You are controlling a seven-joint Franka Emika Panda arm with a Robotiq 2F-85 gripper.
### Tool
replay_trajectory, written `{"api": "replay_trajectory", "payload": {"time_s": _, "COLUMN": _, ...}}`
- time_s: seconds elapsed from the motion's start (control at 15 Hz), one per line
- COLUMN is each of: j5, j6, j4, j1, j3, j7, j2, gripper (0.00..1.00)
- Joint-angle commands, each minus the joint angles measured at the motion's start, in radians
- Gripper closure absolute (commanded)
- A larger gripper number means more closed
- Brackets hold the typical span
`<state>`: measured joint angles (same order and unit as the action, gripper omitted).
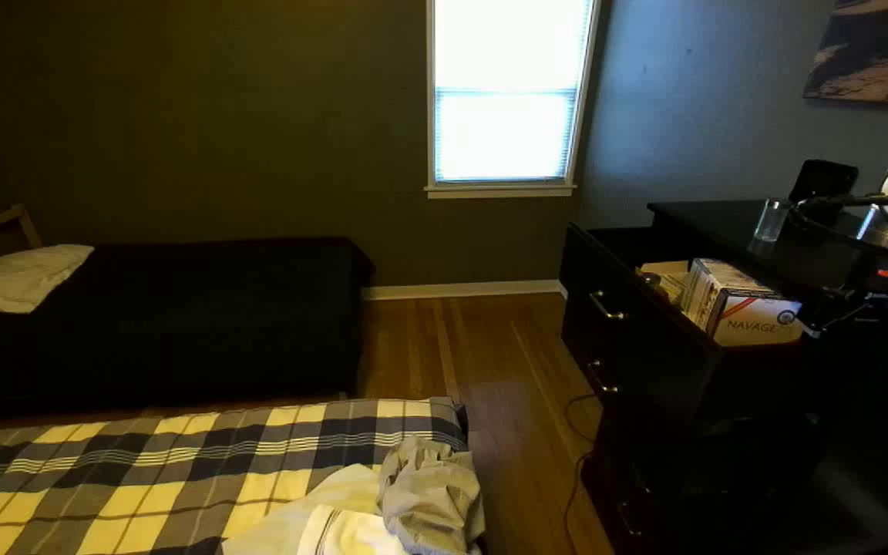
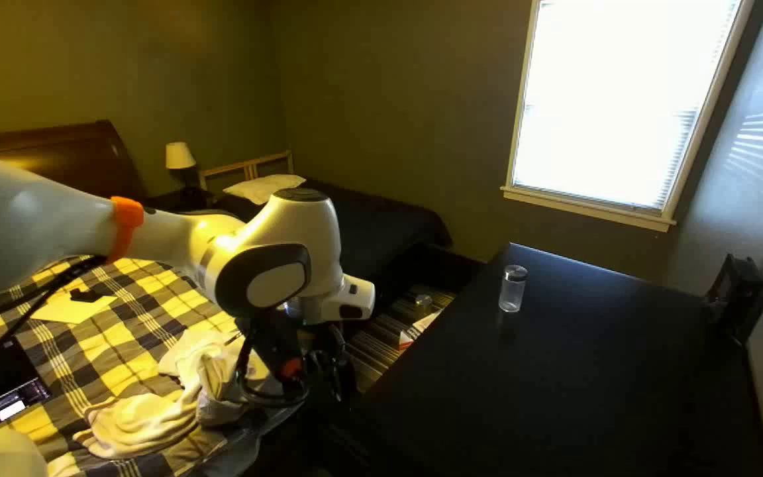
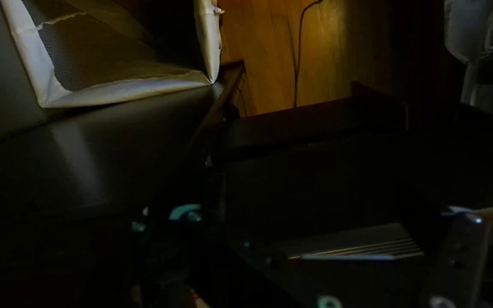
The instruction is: Remove the glass container from the top drawer, put it on the table and close the top drawer
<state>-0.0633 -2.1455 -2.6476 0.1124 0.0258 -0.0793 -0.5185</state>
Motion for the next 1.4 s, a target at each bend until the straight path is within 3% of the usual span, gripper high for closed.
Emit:
{"api": "replay_trajectory", "payload": {"time_s": 0.0, "j5": -0.002, "j6": 0.002, "j4": 0.001, "j1": -0.004, "j3": 0.004, "j7": -0.002, "j2": 0.0, "gripper": 0.0}}
{"api": "replay_trajectory", "payload": {"time_s": 0.67, "j5": 0.029, "j6": -0.017, "j4": 0.039, "j1": -0.022, "j3": -0.005, "j7": -0.022, "j2": 0.045, "gripper": 0.0}}
{"api": "replay_trajectory", "payload": {"time_s": 0.93, "j5": 0.08, "j6": -0.054, "j4": 0.175, "j1": -0.059, "j3": -0.04, "j7": -0.082, "j2": 0.169, "gripper": 0.0}}
{"api": "replay_trajectory", "payload": {"time_s": 1.07, "j5": 0.05, "j6": -0.095, "j4": 0.271, "j1": -0.043, "j3": -0.07, "j7": -0.181, "j2": 0.265, "gripper": 0.0}}
{"api": "replay_trajectory", "payload": {"time_s": 1.33, "j5": 0.003, "j6": -0.065, "j4": 0.511, "j1": -0.025, "j3": -0.09, "j7": -0.434, "j2": 0.476, "gripper": 0.0}}
